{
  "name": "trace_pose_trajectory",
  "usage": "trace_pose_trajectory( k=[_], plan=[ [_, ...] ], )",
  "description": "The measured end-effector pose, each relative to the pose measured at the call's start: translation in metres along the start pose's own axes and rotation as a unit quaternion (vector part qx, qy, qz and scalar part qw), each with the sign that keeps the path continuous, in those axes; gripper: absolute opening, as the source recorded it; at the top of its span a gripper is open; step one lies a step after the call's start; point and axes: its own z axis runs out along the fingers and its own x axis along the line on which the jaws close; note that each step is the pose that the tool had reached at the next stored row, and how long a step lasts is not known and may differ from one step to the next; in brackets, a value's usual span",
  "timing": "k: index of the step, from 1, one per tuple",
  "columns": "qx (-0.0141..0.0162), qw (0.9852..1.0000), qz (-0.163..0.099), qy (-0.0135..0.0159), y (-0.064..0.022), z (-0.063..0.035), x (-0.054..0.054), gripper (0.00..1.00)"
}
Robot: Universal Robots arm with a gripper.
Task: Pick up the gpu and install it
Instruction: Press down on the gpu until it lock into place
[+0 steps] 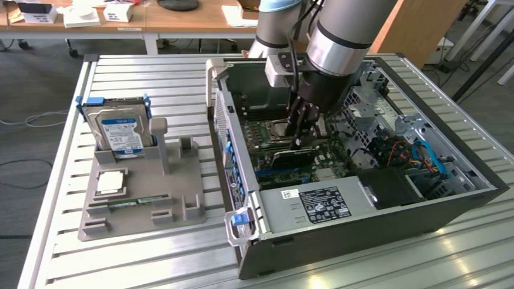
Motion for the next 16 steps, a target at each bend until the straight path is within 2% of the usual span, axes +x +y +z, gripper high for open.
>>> trace_pose_trajectory(
  k=[3, 4, 5, 7, 8, 10, 16],
  plan=[
    [0.0000, 1.0000, 0.000, 0.0000, 0.0000, 0.0000, 0.0000, 0.39],
    [0.0000, 1.0000, 0.000, 0.0000, 0.0000, 0.0000, 0.0000, 0.33],
    [0.0000, 1.0000, 0.000, 0.0000, 0.0000, 0.0000, 0.0000, 0.33],
    [0.0000, 1.0000, 0.000, 0.0000, 0.0000, 0.0000, 0.0000, 0.21],
    [0.0000, 1.0000, 0.000, 0.0000, 0.0000, 0.0000, 0.0000, 0.21],
    [0.0000, 1.0000, 0.000, 0.0000, 0.0000, 0.0000, 0.0000, 0.11],
    [0.0000, 1.0000, 0.000, 0.0000, 0.0000, 0.0000, 0.0000, 0.11]
  ],
)
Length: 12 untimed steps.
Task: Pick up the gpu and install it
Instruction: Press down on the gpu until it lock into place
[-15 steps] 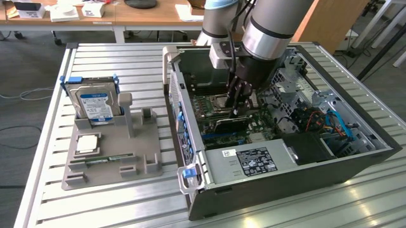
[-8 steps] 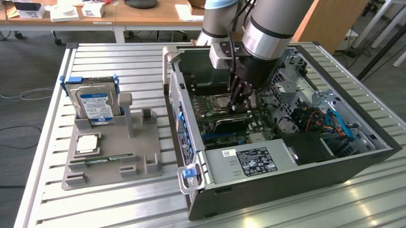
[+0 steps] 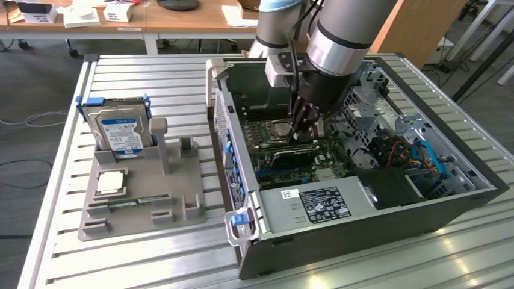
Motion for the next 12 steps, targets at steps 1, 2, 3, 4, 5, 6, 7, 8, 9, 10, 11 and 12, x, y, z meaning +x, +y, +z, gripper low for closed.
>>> trace_pose_trajectory(
  k=[1, 2, 3, 4, 5, 6, 7, 8, 9, 10, 11, 12],
  plan=[
    [0.0000, 1.0000, 0.000, 0.0000, 0.0005, 0.0001, 0.000, 0.11],
    [0.0000, 1.0000, 0.000, 0.0000, 0.0015, 0.0002, 0.000, 0.11],
    [0.0000, 1.0000, 0.000, 0.0000, 0.0029, 0.0004, 0.000, 0.11],
    [0.0000, 1.0000, 0.000, 0.0000, 0.0045, 0.0008, 0.000, 0.11],
    [0.0000, 1.0000, 0.000, -0.0001, 0.0058, 0.0012, 0.000, 0.11],
    [0.0000, 1.0000, 0.000, -0.0001, 0.0069, 0.0016, 0.000, 0.11],
    [0.0000, 1.0000, 0.000, -0.0001, 0.0079, 0.0019, 0.000, 0.11],
    [0.0000, 1.0000, 0.000, 0.0000, 0.0087, 0.0024, 0.000, 0.11],
    [0.0000, 1.0000, 0.000, 0.0000, 0.0095, 0.0030, 0.000, 0.11],
    [0.0000, 1.0000, 0.000, 0.0000, 0.0103, 0.0037, 0.001, 0.11],
    [0.0001, 1.0000, 0.002, -0.0001, 0.0149, 0.0066, 0.001, 0.11],
    [0.0001, 1.0000, 0.002, -0.0001, 0.0149, 0.0066, 0.001, 0.11]
  ],
)
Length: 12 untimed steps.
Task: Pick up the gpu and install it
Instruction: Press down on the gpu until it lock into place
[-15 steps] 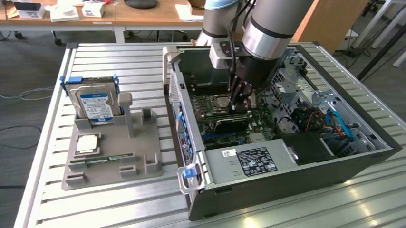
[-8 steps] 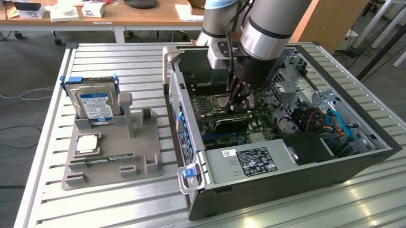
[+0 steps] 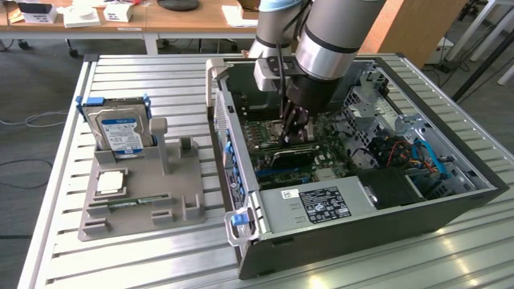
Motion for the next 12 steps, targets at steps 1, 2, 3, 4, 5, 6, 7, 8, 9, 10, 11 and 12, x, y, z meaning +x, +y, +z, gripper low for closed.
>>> trace_pose_trajectory(
  k=[1, 2, 3, 4, 5, 6, 7, 8, 9, 10, 11, 12],
  plan=[
    [0.0000, 1.0000, 0.000, 0.0000, 0.0000, 0.0000, 0.000, 0.11],
    [0.0000, 1.0000, 0.000, 0.0000, 0.0007, 0.0002, 0.000, 0.11],
    [0.0000, 1.0000, 0.000, 0.0001, 0.0018, 0.0002, 0.000, 0.11],
    [0.0000, 1.0000, 0.000, 0.0001, 0.0031, 0.0004, -0.001, 0.11],
    [0.0000, 1.0000, 0.000, 0.0000, 0.0045, 0.0005, -0.001, 0.11],
    [0.0000, 1.0000, 0.000, 0.0000, 0.0056, 0.0006, -0.001, 0.11],
    [0.0000, 1.0000, 0.000, 0.0000, 0.0065, 0.0007, -0.001, 0.11],
    [0.0001, 1.0000, 0.000, -0.0001, 0.0074, 0.0009, -0.001, 0.11],
    [0.0001, 1.0000, 0.000, -0.0002, 0.0087, 0.0010, -0.001, 0.11],
    [0.0001, 1.0000, 0.000, 0.0000, 0.0102, 0.0010, -0.001, 0.11],
    [0.0001, 1.0000, 0.000, -0.0001, 0.0119, 0.0011, -0.001, 0.11],
    [0.0004, 1.0000, 0.000, -0.0001, 0.0137, 0.0012, -0.001, 0.11]
  ],
)
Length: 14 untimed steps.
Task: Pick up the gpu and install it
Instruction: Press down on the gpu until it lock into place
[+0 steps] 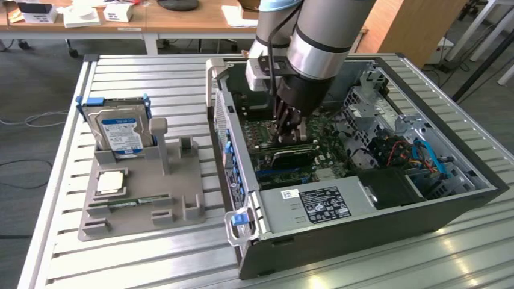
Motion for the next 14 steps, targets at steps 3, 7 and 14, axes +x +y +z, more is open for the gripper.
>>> trace_pose_trajectory(
  k=[3, 7, 14],
  plan=[
    [0.0007, 1.0000, 0.000, 0.0000, 0.0033, 0.0002, 0.0000, 0.11],
    [0.0023, 1.0000, 0.000, -0.0001, 0.0063, 0.0003, 0.0001, 0.11],
    [0.0040, 1.0000, -0.001, -0.0001, 0.0079, 0.0004, 0.0002, 0.11]
  ],
)
